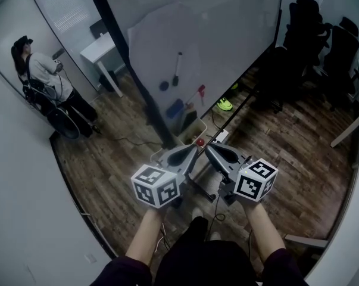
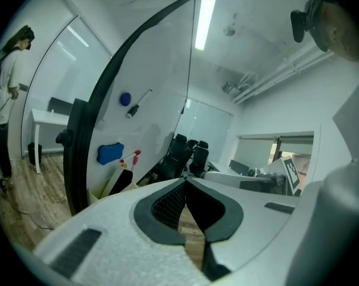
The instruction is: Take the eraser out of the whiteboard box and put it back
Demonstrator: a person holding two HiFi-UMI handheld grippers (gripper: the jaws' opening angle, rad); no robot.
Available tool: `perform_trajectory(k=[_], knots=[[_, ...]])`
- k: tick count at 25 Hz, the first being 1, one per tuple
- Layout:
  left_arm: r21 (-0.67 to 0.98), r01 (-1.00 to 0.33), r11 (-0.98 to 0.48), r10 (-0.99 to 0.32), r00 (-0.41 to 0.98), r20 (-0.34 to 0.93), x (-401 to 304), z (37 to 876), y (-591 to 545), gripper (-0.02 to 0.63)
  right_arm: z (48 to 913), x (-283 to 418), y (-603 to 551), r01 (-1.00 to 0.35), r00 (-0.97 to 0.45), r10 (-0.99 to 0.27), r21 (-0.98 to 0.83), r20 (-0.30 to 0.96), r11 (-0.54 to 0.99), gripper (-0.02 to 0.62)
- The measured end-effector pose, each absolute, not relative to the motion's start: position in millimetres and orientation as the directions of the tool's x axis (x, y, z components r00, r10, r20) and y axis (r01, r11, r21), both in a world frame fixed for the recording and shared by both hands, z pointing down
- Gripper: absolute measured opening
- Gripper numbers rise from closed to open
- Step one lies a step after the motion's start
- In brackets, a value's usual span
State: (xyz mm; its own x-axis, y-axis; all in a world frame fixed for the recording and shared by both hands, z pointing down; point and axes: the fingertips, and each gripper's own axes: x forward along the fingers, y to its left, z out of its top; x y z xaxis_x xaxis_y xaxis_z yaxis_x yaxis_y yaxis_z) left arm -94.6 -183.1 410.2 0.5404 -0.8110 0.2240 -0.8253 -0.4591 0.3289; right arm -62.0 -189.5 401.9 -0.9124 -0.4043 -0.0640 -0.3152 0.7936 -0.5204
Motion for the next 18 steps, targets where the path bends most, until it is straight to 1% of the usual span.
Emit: perform_trajectory(k=[12,18], knots=[[0.367,-0.795,-0.483,-0.786,0.579,0.219,-117.4,417.5,-216.5,0.005,413.7,-85.8,-230.6,-0.351,-0.903,-0.430,-0.540,-0.023,0.765,0.003],[0.370,-0.800,-0.472,-0.791,0.570,0.223,-125.9,423.5,-227.3,0.005,422.7,-89.6,-249.8,-0.372,-0.893,-0.450,-0.540,-0.013,0.755,0.005]])
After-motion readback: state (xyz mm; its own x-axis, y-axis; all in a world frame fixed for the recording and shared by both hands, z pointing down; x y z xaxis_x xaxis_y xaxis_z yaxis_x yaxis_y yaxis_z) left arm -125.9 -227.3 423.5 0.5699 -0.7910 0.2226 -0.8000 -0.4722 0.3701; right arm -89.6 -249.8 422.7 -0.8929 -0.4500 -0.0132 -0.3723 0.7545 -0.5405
